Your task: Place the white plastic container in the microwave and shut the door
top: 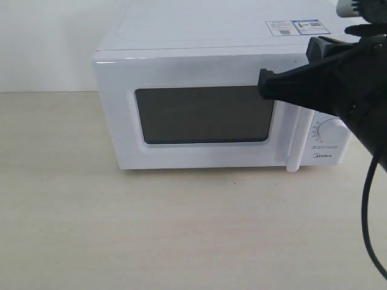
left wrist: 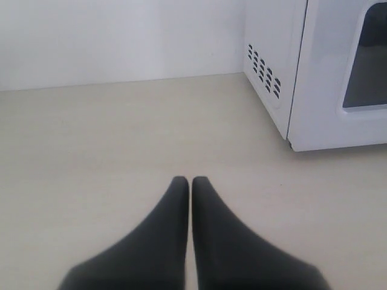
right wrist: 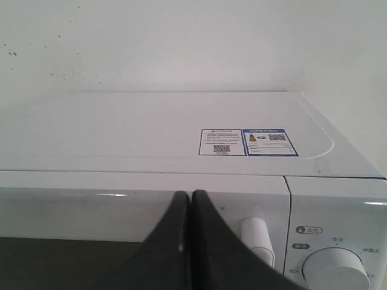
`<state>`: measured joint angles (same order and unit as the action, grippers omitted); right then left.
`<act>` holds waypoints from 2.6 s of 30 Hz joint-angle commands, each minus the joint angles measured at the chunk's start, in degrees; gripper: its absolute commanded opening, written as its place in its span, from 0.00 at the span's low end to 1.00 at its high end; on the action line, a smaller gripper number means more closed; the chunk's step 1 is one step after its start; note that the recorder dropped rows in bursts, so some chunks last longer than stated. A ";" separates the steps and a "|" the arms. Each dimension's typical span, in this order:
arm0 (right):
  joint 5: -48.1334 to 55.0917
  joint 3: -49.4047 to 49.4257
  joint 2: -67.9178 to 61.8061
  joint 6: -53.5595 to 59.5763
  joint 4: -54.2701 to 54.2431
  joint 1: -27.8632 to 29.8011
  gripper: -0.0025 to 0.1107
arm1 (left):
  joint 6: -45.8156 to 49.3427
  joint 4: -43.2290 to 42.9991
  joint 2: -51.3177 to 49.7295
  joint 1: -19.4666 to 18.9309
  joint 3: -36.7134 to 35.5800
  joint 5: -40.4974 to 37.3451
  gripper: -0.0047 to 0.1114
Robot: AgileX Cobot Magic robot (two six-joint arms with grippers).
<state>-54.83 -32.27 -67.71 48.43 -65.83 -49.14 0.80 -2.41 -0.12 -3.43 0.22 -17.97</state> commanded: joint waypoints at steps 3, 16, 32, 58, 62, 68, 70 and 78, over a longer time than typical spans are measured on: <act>0.13 0.21 0.45 0.13 0.25 -0.05 0.02 | 0.18 0.50 0.12 -0.24 -0.22 -0.03 0.07; 0.14 0.21 0.56 0.13 0.25 -0.05 0.02 | 0.18 0.50 0.12 -0.24 -0.22 -0.03 0.07; 3.41 0.21 16.21 14.97 -24.92 3.61 0.02 | 0.18 0.50 0.12 -0.24 -0.22 -0.03 0.07; 61.68 7.56 56.21 19.38 -18.91 43.02 0.02 | 0.18 0.50 0.12 -0.24 -0.22 -0.03 0.07; 65.05 7.56 60.40 19.63 -16.96 44.70 0.02 | 0.18 0.50 0.12 -0.24 -0.22 -0.03 0.07; 66.52 7.56 62.99 19.63 -14.20 44.70 0.02 | 0.18 0.50 0.12 -0.24 -0.22 -0.03 0.07; 66.52 7.56 62.99 19.63 -14.20 44.70 0.02 | 0.18 0.50 0.12 -0.24 -0.22 -0.03 0.07; 67.27 7.56 62.97 16.56 -14.34 44.70 0.02 | 0.18 0.50 0.12 -0.24 -0.22 -0.03 0.07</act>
<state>12.04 -24.96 -5.10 65.92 -80.59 -4.70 0.80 -2.41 -0.12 -3.43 0.22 -17.97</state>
